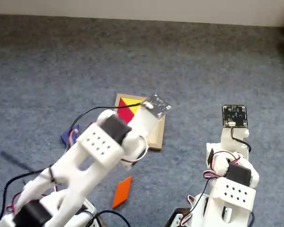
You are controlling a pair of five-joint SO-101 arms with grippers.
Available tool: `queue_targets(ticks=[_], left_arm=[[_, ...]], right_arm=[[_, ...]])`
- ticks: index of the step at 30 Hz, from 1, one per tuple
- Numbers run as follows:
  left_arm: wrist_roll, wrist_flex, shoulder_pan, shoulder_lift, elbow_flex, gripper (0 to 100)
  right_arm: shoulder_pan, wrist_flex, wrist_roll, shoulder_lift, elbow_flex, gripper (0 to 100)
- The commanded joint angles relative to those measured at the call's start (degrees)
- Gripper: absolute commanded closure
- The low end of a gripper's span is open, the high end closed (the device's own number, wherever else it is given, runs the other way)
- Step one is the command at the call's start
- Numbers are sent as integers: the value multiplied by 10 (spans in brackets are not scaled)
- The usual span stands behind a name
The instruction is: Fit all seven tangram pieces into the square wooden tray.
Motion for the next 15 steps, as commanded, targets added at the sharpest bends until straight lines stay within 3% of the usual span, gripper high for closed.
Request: queue_targets(ticks=[1,9,11,15], left_arm=[[-5,-33,-8,-111,65,925],[6,-149,-9,-252,270,927],[72,-150,-9,-257,285,925],[303,-161,-6,-257,288,922]], right_arm=[[7,-11,-4,-11,-7,961],[6,-11,-4,-11,-6,961],[5,-11,-4,-11,-6,961],[4,-11,-6,-11,-6,961]])
